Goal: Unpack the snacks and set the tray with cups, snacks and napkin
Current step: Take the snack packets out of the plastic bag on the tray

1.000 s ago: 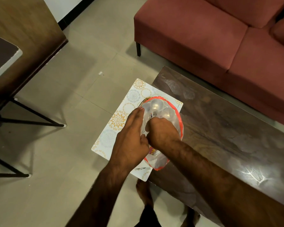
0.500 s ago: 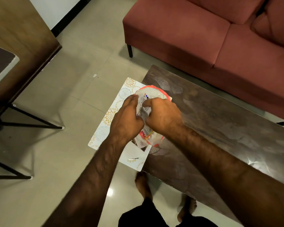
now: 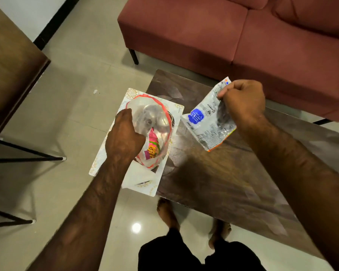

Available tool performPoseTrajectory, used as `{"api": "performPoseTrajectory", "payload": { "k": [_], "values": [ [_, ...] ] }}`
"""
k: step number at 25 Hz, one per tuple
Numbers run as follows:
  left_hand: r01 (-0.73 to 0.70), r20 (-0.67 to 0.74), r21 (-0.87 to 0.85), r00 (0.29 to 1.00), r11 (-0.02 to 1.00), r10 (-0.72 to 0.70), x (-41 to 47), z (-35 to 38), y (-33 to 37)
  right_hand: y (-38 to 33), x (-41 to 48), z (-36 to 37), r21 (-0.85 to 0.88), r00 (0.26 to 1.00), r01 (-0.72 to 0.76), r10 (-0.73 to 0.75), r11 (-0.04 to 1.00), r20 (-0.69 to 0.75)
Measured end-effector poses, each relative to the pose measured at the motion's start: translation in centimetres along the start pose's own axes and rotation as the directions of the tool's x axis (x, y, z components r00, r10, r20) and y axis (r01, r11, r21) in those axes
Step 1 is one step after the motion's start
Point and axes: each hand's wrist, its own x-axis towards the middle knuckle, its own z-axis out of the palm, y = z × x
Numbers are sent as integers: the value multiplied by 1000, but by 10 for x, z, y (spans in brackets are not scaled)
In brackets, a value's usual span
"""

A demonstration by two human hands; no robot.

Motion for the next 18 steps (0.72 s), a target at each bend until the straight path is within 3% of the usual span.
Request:
{"api": "performPoseTrajectory", "payload": {
  "k": [3, 6, 9, 13, 18],
  "values": [
    [30, -34, 15, 999, 999, -30, 1, -5, 1, 38, 13, -7, -145, 1000, -7, 7, 989, -3],
    [28, -36, 30, 999, 999, -27, 2, -6, 1, 74, 16, 14, -316, 968, 61, 21, 947, 248],
    [-19, -54, 40, 998, 999, 21, 2, -3, -2, 106, 27, 54, -478, 924, 175, 25, 861, 382],
    [-66, -57, 48, 996, 997, 69, 1, 2, -4, 128, 34, 100, -494, 912, 243, -23, 835, 410],
    [-90, -93, 43, 991, 995, 93, -3, 9, -11, 150, 37, 138, -424, 885, 418, -257, 804, 388]
  ]
}}
